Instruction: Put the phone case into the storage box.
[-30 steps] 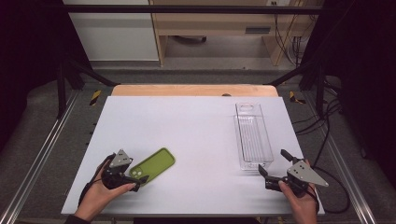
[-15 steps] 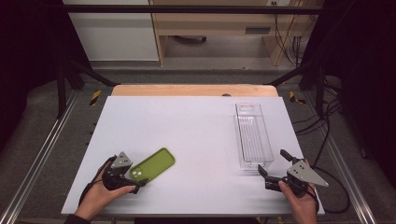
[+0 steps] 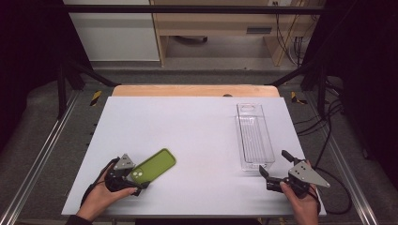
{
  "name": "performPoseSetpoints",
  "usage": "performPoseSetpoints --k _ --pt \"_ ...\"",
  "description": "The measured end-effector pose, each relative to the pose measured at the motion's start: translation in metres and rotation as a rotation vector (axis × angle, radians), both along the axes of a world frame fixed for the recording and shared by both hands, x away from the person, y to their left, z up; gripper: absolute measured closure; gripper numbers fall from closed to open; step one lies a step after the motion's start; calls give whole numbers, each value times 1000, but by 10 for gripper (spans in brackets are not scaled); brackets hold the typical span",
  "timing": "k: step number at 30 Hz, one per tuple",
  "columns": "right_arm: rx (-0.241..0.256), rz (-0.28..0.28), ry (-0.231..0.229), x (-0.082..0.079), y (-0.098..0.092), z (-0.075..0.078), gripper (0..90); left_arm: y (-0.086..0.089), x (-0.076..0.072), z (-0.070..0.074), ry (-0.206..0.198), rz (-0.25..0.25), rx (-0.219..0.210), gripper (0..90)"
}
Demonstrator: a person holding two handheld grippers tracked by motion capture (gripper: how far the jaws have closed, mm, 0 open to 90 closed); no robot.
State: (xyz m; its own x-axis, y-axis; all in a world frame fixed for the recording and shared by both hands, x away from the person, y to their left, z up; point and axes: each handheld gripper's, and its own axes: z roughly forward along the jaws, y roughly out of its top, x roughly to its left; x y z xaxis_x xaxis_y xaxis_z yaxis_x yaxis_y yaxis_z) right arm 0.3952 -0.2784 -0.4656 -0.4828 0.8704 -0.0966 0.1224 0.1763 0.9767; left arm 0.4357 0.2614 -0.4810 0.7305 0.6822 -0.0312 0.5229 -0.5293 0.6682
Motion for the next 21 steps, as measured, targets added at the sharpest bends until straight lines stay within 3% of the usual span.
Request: performPoseSetpoints --k 7,8,11,21 --pt "-1 0 0 0 0 0 33 -2 0 1 4 7 -5 102" --pt "-1 0 0 0 0 0 34 -4 0 2 -8 4 29 120" --pt "-2 0 1 0 0 0 33 -4 -1 1 -11 -3 43 133" --pt "-1 2 2 0 1 0 34 -3 -1 1 -23 -22 42 154"
